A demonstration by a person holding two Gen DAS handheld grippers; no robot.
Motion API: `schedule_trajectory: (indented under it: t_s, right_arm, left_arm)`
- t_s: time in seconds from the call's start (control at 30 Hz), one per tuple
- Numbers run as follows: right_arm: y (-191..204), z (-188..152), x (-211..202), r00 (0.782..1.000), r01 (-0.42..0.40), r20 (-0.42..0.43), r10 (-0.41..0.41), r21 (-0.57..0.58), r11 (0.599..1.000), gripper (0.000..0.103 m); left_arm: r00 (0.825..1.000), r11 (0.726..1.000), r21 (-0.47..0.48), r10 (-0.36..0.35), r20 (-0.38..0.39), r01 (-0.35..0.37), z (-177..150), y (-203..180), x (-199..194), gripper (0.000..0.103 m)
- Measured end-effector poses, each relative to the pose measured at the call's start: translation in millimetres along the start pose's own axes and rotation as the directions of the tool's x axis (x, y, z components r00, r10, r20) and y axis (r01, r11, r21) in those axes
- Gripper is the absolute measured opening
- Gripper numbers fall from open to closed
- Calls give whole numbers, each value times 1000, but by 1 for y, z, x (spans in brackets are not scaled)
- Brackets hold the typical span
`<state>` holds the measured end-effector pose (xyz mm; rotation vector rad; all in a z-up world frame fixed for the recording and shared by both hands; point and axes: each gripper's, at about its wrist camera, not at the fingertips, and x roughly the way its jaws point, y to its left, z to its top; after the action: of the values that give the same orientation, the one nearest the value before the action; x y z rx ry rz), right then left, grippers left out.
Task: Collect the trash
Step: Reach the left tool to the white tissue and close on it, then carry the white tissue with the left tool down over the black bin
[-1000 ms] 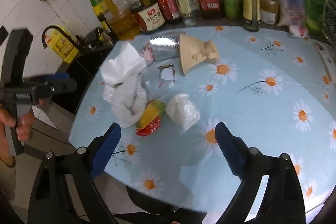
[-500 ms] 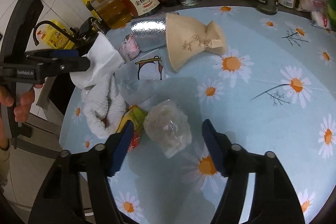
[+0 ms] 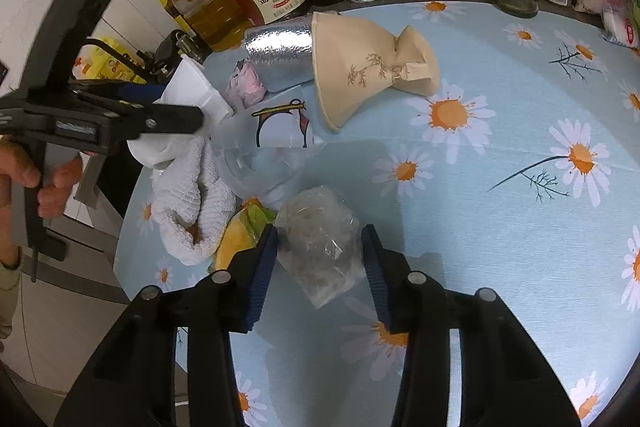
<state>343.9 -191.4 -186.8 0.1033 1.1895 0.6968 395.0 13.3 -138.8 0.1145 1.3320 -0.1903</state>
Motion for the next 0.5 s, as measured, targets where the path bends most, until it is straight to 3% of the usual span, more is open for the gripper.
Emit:
schedule_trajectory:
  t_s: [0.07,0.17,0.5]
  right_arm:
    - [2,-1,-2,1000,11,5,-11,-14,1000,43]
    - [6,0,-4,999,25,20,-25,-36,999,43]
    - [7,6,-8,999,6,42,-4,-45,999,43]
  left_arm:
    - [1000,1000,4,-5,7,5,0,-1,0,93]
    - [1000,1000,17,-2,5,2,2,-3,1,77]
    - [1000,1000,9,20,24,-21,3,-4,-5,75]
